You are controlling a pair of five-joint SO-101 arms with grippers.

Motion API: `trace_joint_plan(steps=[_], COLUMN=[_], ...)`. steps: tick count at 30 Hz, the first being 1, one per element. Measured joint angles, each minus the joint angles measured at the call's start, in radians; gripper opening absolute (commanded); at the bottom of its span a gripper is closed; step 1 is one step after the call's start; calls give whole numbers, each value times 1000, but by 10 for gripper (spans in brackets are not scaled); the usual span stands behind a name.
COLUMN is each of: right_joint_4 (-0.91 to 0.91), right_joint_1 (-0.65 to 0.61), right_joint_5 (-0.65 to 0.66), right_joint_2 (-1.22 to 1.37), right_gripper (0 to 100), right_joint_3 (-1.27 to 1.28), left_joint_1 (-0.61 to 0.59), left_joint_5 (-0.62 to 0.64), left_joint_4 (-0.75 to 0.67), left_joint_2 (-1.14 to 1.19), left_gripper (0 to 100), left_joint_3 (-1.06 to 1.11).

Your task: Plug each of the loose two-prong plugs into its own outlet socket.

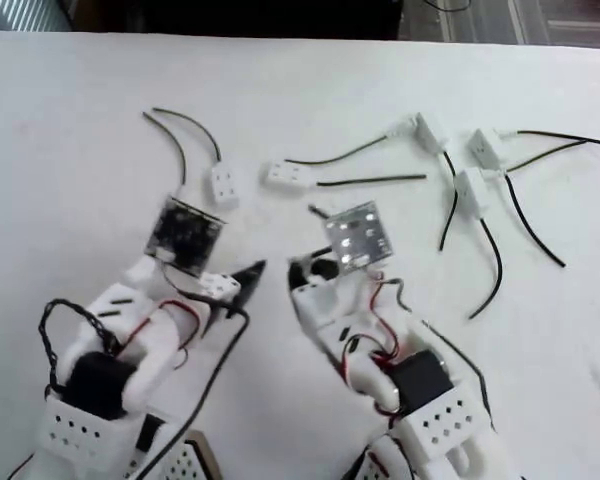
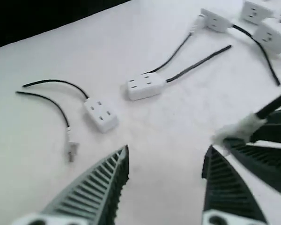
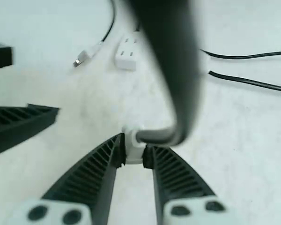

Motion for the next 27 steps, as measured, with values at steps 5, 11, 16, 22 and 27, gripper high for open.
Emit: trace_joint_plan(steps=[5,11,16,22,27], right_joint_4=[-44,-187,-284,-310,-310], right_joint_1=[152,244,301,334,334], right_joint_5=[0,0,0,-34,-44], right_joint_2=[0,0,0,0,0], right_gripper=[17,17,17,17,17], right_joint_3=[8,107,152,153,153], left_joint_1=[-104,-118,-164,-193,-195], left_joint_5=[-52,-83,-71,-61,-21], left_joint_4=[6,6,18,60,68], left_joint_2=[8,239,591,1045,1375], left_gripper=[295,291,290,225,234], left_joint_3=[0,-109,-361,-698,-939])
